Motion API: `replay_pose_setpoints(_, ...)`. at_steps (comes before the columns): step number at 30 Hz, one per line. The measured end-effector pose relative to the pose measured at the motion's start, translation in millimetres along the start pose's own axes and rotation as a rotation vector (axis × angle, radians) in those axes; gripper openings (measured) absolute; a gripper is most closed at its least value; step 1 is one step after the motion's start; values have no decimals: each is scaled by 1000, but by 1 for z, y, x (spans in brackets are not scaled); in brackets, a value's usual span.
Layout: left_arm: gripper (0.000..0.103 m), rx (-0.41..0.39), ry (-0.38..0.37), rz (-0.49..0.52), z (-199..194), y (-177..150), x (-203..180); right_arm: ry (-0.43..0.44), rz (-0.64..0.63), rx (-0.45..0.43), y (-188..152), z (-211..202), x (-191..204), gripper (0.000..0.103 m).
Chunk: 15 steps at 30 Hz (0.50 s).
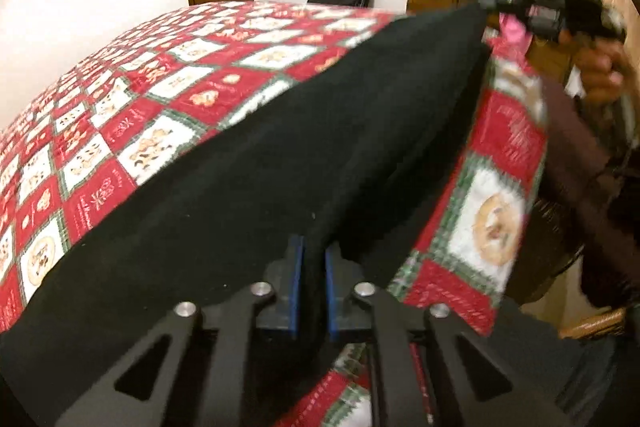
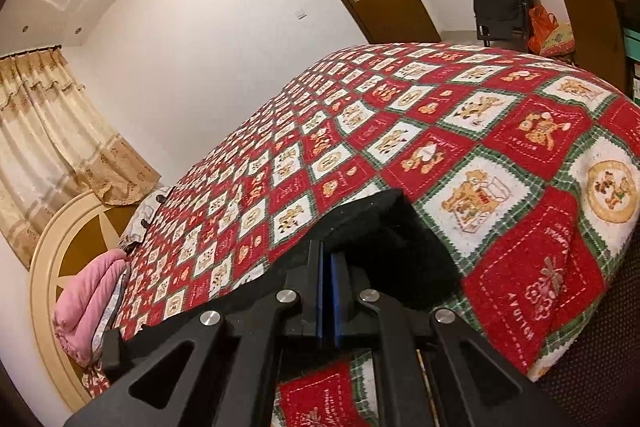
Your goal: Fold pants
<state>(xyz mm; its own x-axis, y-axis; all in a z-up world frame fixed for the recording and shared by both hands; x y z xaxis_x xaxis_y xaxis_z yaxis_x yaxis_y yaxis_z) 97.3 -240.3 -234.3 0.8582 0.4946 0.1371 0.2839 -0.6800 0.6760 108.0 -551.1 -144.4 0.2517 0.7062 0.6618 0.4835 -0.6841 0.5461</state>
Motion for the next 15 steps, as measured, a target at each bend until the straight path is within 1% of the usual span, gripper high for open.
replay_pose_setpoints(2, 9, -7, -12, 21, -8, 1, -4, -5, 5, -1, 2, 0, -3, 3)
replay_pose_setpoints(4, 9, -8, -19, 35, -10, 0, -10, -14, -3, 17, 2, 1, -6, 3)
replay_pose_setpoints(5, 9, -2, -22, 41, -9, -1, -12, -31, -11, 34, 1, 2, -8, 3)
replay_pose_setpoints(7, 9, 19, -21, 53, -2, -8, -16, -103, -23, 77, -1, 9, -17, 3)
replay_pose_setpoints(9, 9, 36, -25, 50, 3, -13, -16, -153, 7, 109, -1, 14, -32, 3)
replay_pose_setpoints(10, 9, 37, -33, 41, 5, -15, -16, -179, 28, 154, -3, 19, -41, 3)
replay_pose_setpoints(14, 9, 36, -36, 47, 5, -15, -19, -214, 84, 176, 4, 14, -61, 6)
replay_pose_setpoints(15, 9, 38, -39, 45, 6, -15, -18, -236, 91, 159, 8, 10, -64, 6)
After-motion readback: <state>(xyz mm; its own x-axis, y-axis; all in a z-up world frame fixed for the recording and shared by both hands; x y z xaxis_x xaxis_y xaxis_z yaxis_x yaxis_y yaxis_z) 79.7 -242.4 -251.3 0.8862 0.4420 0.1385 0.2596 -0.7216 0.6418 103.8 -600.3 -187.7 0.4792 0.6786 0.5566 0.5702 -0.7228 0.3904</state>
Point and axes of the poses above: each gripper's, at about its wrist camera, not at the fingertips, and z roughly the way its jaws point, x to its left, y to its top, the point moved 6 cm from there along z, roughly the way its jaws point, and after that the axes turned 12 degrees about z, right-handed, at the moved point
